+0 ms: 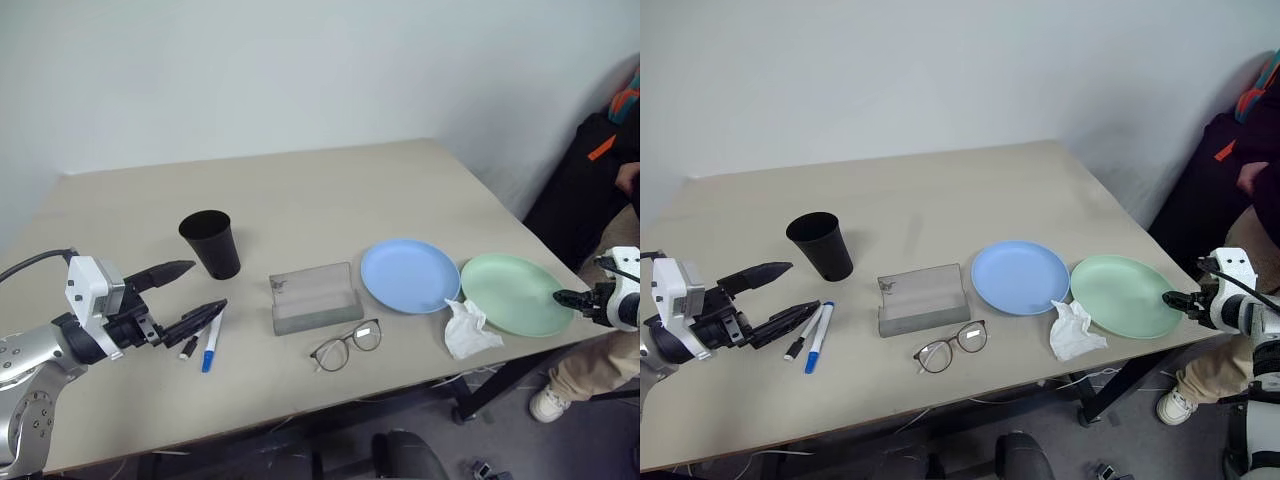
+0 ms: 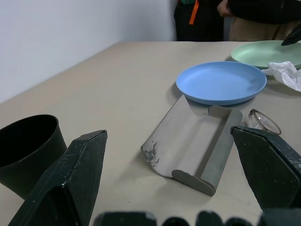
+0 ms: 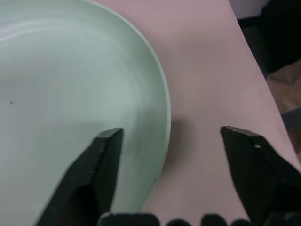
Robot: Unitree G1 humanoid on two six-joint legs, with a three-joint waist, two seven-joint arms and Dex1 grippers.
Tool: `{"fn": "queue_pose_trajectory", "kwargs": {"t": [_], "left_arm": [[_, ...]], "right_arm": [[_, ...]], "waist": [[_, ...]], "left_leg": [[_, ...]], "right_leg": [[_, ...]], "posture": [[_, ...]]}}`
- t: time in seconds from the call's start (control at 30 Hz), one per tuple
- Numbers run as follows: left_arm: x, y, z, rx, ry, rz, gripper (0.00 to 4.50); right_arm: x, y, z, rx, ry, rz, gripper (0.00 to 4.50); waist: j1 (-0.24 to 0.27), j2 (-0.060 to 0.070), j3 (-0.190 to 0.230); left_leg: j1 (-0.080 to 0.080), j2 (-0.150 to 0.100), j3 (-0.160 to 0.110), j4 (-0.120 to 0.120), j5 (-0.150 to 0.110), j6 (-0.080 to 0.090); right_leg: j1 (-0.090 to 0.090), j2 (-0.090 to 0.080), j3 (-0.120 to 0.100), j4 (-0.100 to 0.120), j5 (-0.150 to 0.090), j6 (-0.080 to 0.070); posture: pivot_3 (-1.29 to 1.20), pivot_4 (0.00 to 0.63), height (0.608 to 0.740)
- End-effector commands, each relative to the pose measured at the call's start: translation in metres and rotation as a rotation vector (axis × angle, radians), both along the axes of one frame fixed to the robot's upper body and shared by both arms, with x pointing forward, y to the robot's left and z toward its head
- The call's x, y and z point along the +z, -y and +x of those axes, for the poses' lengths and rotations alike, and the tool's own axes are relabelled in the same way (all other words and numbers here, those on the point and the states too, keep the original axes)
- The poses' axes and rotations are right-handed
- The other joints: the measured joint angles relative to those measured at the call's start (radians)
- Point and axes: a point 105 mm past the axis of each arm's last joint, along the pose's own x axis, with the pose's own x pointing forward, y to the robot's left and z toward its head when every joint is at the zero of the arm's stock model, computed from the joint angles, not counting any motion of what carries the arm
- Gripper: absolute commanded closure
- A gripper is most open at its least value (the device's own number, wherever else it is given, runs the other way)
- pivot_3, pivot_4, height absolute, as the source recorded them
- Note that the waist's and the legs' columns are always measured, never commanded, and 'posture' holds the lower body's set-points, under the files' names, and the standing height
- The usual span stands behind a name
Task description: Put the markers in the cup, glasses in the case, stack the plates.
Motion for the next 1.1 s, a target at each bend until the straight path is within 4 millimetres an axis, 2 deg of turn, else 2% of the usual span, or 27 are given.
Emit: {"fn": "queue_pose_trajectory", "kwargs": {"t": [0.03,0.23,0.4,0.57,0.87,0.97,1.1], "left_arm": [[0.01,0.004,0.002,-0.015,0.044,0.028,0.0],[0.01,0.004,0.002,-0.012,0.044,0.033,0.0],[0.01,0.004,0.002,-0.01,0.044,0.033,0.0],[0.009,0.004,0.002,-0.005,0.044,0.034,0.0],[0.009,0.004,0.003,0.007,0.047,0.039,0.0],[0.008,0.004,0.003,0.012,0.05,0.04,0.0],[0.008,0.003,0.003,0.015,0.052,0.041,0.0]], "right_arm": [[0.012,0.004,0.006,-0.076,0.046,0.059,2.51],[0.012,-0.003,0.008,-0.063,0.041,0.111,4.48],[0.017,-0.009,0.013,-0.053,0.071,0.135,4.48],[0.036,-0.007,0.028,-0.096,0.171,0.147,4.48],[0.086,-0.009,0.059,-0.215,0.382,0.253,4.48],[0.099,-0.025,0.071,-0.174,0.41,0.289,4.48],[0.105,-0.048,0.081,-0.105,0.4,0.31,4.48]], "waist": [[0.0,0.0,0.0],[0.0,0.0,0.0],[-0.003,-0.001,-0.001],[-0.007,-0.001,0.0],[-0.007,0.0,0.0],[-0.007,0.0,0.0],[-0.006,0.0,0.0]], "left_leg": [[0.0,0.0,0.0,0.0,0.0,0.0],[0.0,0.0,0.0,0.0,0.0,0.001],[0.002,0.001,-0.001,0.0,0.0,0.0],[0.004,0.001,0.0,0.0,0.0,0.0],[0.003,0.001,0.0,-0.002,0.0,0.0],[0.004,0.0,0.0,-0.005,0.0,0.001],[0.004,0.0,0.0,-0.007,0.002,0.004]], "right_leg": [[0.0,0.0,0.0,0.0,0.0,0.0],[0.0,0.0,0.001,0.0,0.0,0.0],[0.002,0.0,0.001,0.0,0.0,0.0],[0.001,0.0,0.001,0.0,0.0,0.0],[0.0,0.0,0.002,-0.001,0.0,0.0],[-0.001,0.0,0.004,-0.001,0.0,0.0],[-0.001,0.001,0.004,0.0,0.0,0.0]], "posture": [[0.0,0.0,0.738],[0.0,0.0,0.738],[0.0,0.0,0.738],[0.0,0.0,0.738],[0.0,0.0,0.738],[0.0,0.0,0.738],[0.0,0.0,0.738]]}}
